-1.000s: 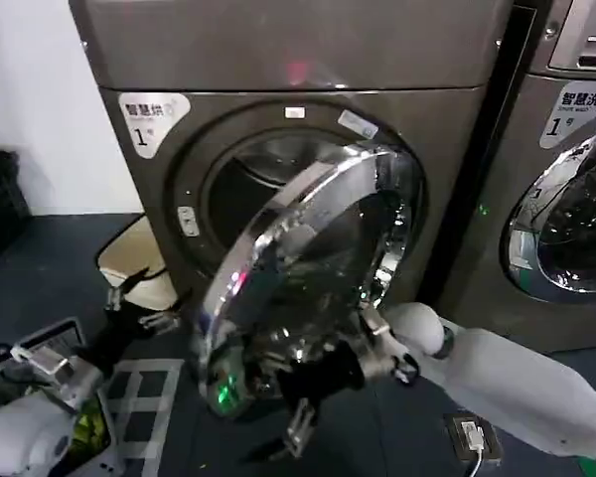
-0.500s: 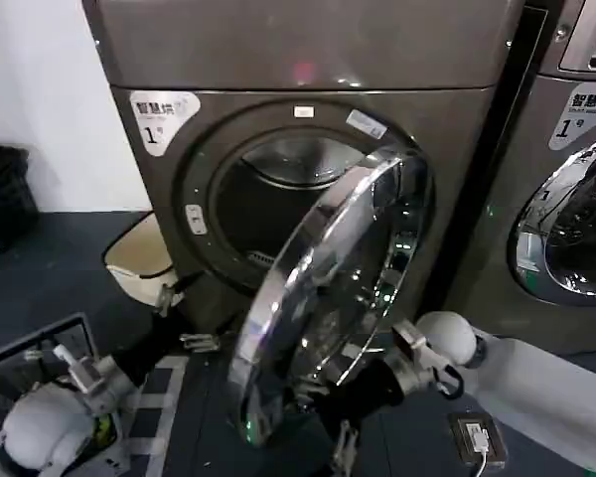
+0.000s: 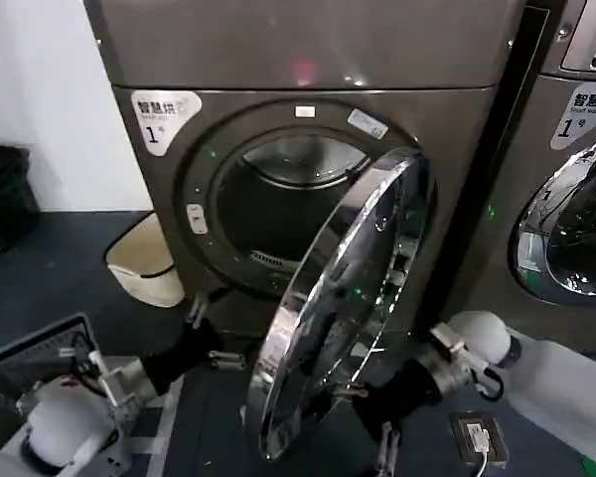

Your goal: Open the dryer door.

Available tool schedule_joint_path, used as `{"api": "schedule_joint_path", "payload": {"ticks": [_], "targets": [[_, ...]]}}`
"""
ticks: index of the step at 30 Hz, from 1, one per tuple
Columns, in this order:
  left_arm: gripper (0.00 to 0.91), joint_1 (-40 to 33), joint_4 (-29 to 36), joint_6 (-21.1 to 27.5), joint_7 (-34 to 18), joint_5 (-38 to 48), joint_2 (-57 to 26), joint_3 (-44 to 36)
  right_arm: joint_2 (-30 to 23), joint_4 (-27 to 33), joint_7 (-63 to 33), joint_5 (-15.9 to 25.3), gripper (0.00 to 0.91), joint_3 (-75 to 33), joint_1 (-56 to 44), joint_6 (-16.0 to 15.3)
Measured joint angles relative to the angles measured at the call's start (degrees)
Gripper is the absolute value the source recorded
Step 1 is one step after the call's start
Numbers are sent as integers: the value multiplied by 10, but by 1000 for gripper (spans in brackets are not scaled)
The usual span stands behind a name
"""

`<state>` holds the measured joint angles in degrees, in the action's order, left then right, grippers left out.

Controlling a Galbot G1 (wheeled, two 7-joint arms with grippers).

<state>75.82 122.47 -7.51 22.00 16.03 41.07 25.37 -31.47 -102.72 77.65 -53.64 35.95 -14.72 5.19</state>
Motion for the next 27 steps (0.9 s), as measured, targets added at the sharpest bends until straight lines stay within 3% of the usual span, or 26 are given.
{"api": "schedule_joint_path", "payload": {"ticks": [7,16,21,27], "targets": [[907,-22,16,-3,5,-22,-14,-38,43,2,7,34,907,-87,-92,23],[907,-58,28,-5,8,-40,-9,-84,101,54,-15,76,907,-315,-301,92],[907,-88,23,-4,8,-47,0,-122,104,119,-49,89,907,-441,-418,123],[907,-134,13,1,6,-49,15,-177,90,242,-86,109,907,-562,-514,181]]}}
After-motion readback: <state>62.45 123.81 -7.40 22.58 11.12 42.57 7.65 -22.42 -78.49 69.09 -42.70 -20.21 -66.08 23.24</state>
